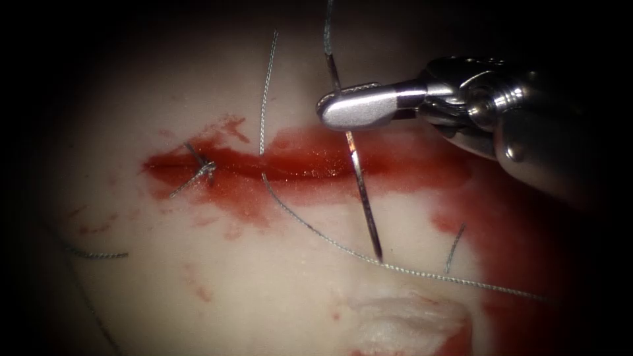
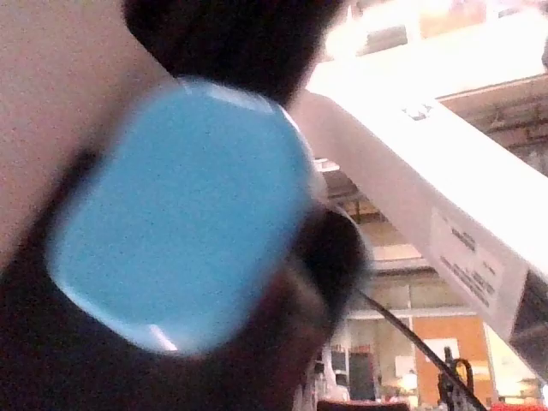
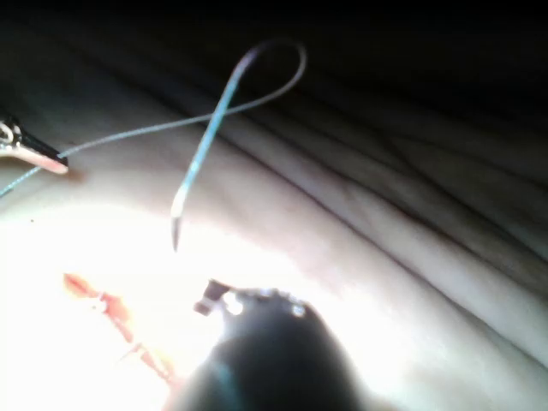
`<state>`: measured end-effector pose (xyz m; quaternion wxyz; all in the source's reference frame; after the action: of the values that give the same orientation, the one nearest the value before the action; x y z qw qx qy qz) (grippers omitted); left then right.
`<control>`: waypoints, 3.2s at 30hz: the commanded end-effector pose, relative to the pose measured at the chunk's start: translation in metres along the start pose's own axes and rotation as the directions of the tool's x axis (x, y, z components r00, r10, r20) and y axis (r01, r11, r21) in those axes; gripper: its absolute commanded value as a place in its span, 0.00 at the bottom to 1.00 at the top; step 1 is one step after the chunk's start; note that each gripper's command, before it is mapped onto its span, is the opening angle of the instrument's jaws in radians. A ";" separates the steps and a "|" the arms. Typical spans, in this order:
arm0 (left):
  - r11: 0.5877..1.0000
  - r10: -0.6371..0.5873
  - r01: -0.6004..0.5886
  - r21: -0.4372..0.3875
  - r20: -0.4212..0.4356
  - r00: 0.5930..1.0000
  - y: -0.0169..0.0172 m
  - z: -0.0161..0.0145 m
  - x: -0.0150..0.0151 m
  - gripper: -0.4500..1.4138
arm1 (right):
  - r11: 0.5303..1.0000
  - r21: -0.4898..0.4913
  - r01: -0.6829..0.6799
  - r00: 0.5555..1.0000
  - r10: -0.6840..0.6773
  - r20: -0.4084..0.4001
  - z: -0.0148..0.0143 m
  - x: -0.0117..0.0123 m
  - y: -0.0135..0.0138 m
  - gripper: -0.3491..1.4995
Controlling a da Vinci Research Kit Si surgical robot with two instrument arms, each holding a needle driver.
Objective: Wound Closure
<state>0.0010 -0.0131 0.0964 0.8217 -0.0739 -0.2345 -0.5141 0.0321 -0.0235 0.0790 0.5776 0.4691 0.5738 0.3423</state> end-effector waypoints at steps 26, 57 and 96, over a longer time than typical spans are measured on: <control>0.901 -0.127 0.001 0.434 0.263 0.957 -0.0103 -0.0099 -0.0114 0.70 | 1.000 -0.027 0.011 1.000 -0.011 -0.009 0.0009 0.0007 0.0013 0.00; 0.751 0.180 -0.271 0.603 0.208 0.961 -0.0190 0.0101 -0.0004 0.00 | 0.923 -0.123 0.366 0.896 -0.385 -0.220 0.0012 0.0009 0.0059 0.00; 0.795 0.243 -0.057 0.604 -0.231 0.942 -0.0177 0.0080 -0.0032 0.00 | 0.959 -0.096 0.267 0.930 -0.283 -0.236 0.0013 0.0015 0.0044 0.00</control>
<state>-0.0176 -0.0170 0.1002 0.8674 0.2475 -0.2470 -0.3541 0.0334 -0.0219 0.0825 0.5576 0.3200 0.6887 0.3351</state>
